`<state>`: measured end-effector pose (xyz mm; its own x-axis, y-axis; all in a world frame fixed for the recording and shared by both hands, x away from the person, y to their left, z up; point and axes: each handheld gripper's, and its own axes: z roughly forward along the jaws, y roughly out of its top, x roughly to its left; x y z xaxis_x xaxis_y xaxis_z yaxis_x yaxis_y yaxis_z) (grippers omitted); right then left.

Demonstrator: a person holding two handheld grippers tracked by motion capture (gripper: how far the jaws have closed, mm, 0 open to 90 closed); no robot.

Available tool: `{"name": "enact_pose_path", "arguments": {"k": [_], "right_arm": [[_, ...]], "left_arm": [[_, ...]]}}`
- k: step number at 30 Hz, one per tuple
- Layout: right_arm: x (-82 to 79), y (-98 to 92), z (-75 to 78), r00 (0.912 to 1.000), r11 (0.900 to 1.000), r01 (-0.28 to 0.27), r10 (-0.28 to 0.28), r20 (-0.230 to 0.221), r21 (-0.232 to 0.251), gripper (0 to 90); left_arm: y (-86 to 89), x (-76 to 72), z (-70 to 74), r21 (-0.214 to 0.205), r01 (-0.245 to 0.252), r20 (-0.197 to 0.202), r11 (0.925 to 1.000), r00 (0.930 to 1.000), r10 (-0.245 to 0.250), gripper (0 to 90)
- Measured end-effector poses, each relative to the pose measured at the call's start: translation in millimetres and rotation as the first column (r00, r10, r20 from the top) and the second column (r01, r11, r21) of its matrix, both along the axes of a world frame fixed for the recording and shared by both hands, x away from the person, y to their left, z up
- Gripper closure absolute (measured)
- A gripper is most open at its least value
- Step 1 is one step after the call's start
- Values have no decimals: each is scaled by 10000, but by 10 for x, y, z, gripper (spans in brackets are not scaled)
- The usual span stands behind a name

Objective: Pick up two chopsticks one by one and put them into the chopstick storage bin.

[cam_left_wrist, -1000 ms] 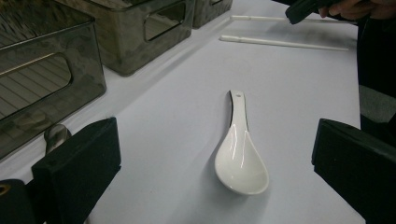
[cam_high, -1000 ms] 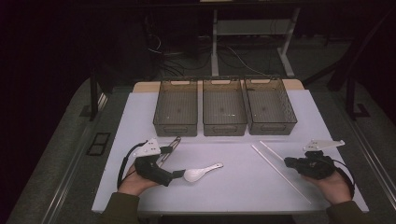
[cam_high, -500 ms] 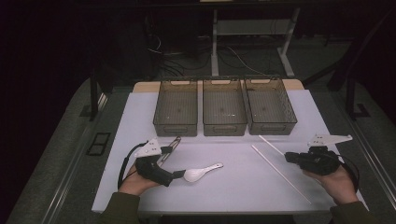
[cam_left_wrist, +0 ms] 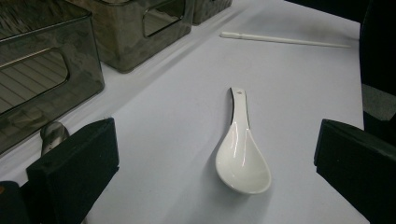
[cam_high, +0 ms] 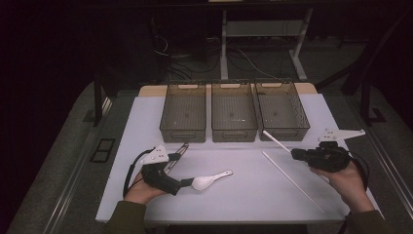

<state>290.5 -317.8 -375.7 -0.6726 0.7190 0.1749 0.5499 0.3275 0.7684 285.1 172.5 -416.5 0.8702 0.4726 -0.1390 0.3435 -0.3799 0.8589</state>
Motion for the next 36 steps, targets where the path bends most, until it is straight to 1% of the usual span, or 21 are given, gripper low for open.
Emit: {"name": "enact_pose_path", "arguments": {"k": [2,4,6,7,11,17,18,25,28,30,36], "right_arm": [[13,13,10,10000,10000,-3,3,31,29,847],[32,40,31,10000,9999,-63,63,7,86,847],[60,72,45,9999,9999,-126,125,105,70,847],[69,91,53,9999,9998,-127,126,41,127,847],[124,166,75,9998,9997,-188,187,85,131,847],[202,292,139,9994,9995,-272,268,225,166,847],[231,335,163,9993,9994,-293,288,259,187,847],[336,454,221,9990,9990,-356,348,296,276,847],[397,544,260,9984,9987,-463,456,345,201,847],[439,620,281,9981,9985,-514,507,364,191,847],[587,821,329,9977,9981,-612,610,283,52,847]], "left_arm": [[3,-1,3,19,11,-1,10000,10000,-11,0],[0,-3,4,-38,-8,-3,10000,10000,8,0],[2,-3,6,-84,-20,8,10000,10000,20,0],[6,-2,7,-132,-23,-14,9999,10000,23,0],[14,9,13,-250,-61,1,9997,10000,61,0],[17,4,19,-249,-59,26,9997,10000,60,0],[18,4,18,-257,-68,15,9996,10000,68,0],[19,3,19,-303,-90,28,9995,10000,91,0],[18,3,21,-229,-34,83,9997,10000,36,0],[12,0,19,-259,-62,96,9996,9999,65,0],[8,-5,18,-219,-23,67,9998,10000,24,0]]}}
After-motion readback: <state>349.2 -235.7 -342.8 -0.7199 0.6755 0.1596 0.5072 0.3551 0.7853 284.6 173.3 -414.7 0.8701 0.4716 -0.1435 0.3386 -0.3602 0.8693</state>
